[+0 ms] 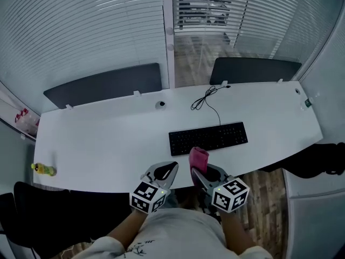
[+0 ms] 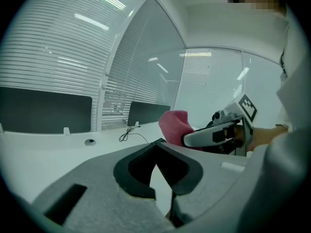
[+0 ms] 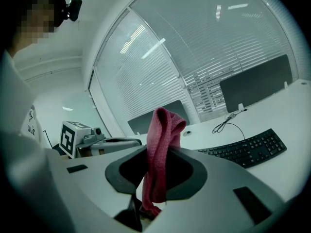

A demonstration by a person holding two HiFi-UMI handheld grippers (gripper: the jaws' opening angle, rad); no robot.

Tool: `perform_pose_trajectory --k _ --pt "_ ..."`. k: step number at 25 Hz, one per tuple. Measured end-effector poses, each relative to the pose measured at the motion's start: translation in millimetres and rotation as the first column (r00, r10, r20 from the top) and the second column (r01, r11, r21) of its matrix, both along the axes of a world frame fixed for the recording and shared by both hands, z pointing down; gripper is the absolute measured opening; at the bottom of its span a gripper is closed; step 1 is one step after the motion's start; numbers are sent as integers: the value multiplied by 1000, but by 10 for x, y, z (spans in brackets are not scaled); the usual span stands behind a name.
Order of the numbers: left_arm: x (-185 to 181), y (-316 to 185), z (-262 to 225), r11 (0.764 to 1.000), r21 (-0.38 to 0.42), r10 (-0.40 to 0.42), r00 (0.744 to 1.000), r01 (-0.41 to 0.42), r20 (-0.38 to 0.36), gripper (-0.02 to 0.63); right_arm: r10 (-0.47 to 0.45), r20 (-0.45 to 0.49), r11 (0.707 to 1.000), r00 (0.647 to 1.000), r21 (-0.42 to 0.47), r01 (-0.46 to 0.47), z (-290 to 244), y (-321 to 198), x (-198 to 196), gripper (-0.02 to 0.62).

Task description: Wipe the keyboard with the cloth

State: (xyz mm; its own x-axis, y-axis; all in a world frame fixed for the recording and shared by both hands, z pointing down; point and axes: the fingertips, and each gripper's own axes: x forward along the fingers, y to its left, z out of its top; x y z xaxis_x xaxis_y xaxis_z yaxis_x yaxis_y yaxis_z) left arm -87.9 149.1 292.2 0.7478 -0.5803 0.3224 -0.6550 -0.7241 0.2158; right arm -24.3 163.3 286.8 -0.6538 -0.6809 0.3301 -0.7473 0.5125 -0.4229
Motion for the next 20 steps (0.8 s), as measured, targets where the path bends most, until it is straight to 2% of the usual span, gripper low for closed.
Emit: perform_pose_trajectory --k 12,20 --pt "-412 -515 83 999 -32 0 1000 -1 -23 11 -8 -29 1000 1000 -10 8 21 -541 -420 81" --pt "-441 -657 83 999 -30 34 999 -35 -28 11 37 -21 999 999 -20 -37 68 -671 -425 81"
